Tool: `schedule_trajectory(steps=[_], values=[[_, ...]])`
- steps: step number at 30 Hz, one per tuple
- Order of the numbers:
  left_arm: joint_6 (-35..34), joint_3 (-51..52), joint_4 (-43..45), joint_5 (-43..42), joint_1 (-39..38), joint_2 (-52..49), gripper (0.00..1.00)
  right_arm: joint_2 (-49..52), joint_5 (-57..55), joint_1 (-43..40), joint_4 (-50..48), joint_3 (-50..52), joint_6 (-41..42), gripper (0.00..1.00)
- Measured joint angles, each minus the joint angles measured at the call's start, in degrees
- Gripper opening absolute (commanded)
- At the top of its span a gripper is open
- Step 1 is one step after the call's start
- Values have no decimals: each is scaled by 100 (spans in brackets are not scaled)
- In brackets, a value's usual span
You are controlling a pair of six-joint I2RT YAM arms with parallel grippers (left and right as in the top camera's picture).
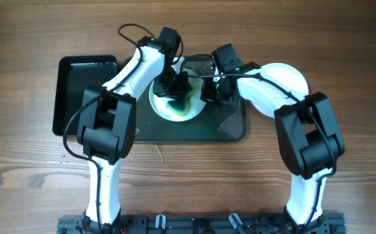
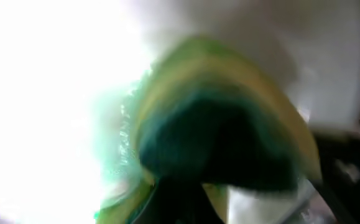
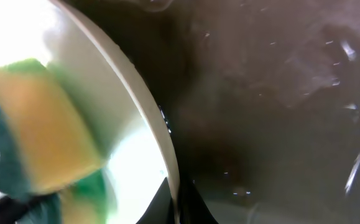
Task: Clean dirty plates on tray and stack at the side
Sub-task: 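Scrub the third plate with the sponge in the left gripper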
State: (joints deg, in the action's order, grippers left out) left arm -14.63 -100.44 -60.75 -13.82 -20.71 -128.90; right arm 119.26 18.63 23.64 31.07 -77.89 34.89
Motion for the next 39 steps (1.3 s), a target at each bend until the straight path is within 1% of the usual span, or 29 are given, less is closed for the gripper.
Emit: schedule_trajectory(steps=[1,2,6,10,12,14,16,18,20,23,26,31,34,36,37,38,39], values=[[-551,-63,-125,398,-4,2,4,0,26,24,-7,13,0,4],[-737,-111,-245,929,0,13,4,0,39,28,-7,13,0,4],[-1427,-133,-420,2011,9,22,4,0,44,28,-7,15,2,4],[-1665,-131,-400,2376,-17,22,4,0,46,28,-9,17,2,4],[-1508,-120,-238,2345,-48,22,4,0,46,28,-4,17,2,4],[-1132,-118,83,2096,-46,22,4,0,44,28,15,17,24,4],[-728,-118,354,1687,-7,22,4,0,42,13,28,17,68,5],[-190,-118,603,1019,81,22,4,0,39,-42,42,17,107,4],[144,-118,721,492,125,22,4,0,39,-66,44,17,111,4],[422,-118,798,48,120,22,4,0,37,-66,44,17,111,4],[304,-118,750,162,111,22,4,0,37,-66,39,17,109,4],[-828,-138,168,1231,-9,22,4,0,57,-33,2,17,96,4],[-1172,-146,-17,1569,-81,22,4,0,68,20,7,17,85,4],[-1220,-146,-57,1604,-96,22,4,0,68,33,7,17,85,4],[-1132,-146,-35,1537,-96,22,4,0,74,33,7,17,85,4],[-966,-146,4,1394,-87,22,4,0,79,33,7,17,85,4],[-625,-146,68,1047,-50,22,4,0,76,33,20,20,85,5]])
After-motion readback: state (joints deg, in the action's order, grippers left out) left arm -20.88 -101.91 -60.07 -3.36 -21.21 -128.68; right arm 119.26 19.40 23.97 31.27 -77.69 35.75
